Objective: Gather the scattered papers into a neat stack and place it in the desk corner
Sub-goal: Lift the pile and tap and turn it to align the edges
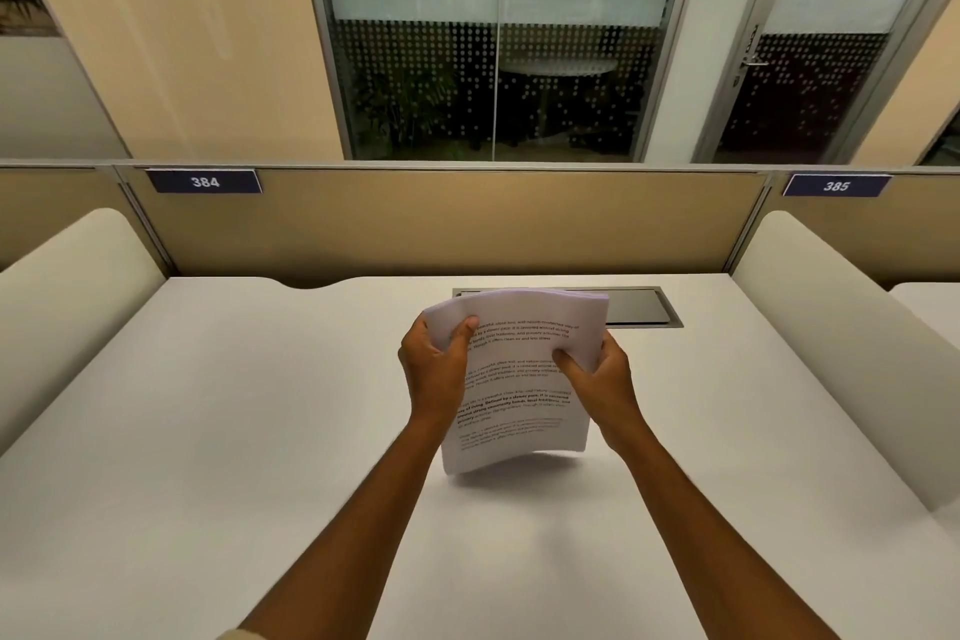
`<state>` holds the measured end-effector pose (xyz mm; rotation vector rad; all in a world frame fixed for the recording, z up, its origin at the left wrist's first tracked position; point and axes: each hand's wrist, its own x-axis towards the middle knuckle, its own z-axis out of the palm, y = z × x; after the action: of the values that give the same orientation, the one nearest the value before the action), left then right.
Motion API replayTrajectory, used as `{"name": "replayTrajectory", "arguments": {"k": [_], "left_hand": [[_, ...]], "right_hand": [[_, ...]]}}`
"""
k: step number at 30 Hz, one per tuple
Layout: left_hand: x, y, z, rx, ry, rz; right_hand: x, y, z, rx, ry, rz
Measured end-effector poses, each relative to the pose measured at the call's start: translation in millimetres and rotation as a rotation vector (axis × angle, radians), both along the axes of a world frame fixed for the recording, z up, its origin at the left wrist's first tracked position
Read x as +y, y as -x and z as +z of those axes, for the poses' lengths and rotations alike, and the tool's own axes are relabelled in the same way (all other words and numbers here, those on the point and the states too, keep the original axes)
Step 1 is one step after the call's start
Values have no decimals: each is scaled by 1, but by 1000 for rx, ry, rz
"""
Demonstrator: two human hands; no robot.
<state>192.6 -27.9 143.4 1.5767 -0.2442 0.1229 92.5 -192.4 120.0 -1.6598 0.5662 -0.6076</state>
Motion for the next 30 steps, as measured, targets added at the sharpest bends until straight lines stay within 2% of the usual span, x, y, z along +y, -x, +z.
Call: {"name": "replayTrajectory", "arguments": {"k": [12, 21, 30], "left_hand": [[17, 27, -30, -76, -70, -226], [13, 42, -56, 60, 3, -175], [7, 32, -46, 92, 18, -165]], "right_hand": [[10, 15, -25, -18, -58, -114], [13, 19, -36, 61, -48, -78], [11, 15, -32, 41, -45, -89]]}}
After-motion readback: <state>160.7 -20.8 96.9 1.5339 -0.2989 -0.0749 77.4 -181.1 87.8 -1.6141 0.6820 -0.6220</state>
